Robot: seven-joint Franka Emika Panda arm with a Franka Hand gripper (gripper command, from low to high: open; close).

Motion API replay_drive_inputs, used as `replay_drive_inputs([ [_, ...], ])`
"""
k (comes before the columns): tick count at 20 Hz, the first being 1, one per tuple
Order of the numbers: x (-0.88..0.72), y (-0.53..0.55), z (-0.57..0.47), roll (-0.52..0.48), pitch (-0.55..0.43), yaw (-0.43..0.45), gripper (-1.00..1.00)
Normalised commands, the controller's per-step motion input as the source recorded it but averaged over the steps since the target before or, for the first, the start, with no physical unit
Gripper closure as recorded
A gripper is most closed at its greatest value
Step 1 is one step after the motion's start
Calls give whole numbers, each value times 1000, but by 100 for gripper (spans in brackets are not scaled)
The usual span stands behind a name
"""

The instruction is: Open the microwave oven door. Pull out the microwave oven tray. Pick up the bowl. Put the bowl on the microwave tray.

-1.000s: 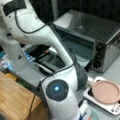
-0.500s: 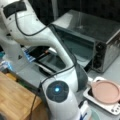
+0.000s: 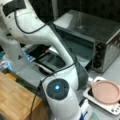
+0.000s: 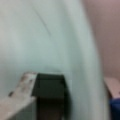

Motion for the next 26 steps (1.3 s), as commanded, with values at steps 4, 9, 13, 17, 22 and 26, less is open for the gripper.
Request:
replay_drive_inputs([
  [4,-286,14,84,209,-50,-71,100],
  [9,-346,76,236,208,9,-71,100],
  [13,-397,265,349,194,7,-76,100],
  [17,-420,450,271,135,-39,-114,100],
  [22,-480,422,139,70,-74,-122,100],
  [26,-688,263,-1,22,-82,-243,100],
])
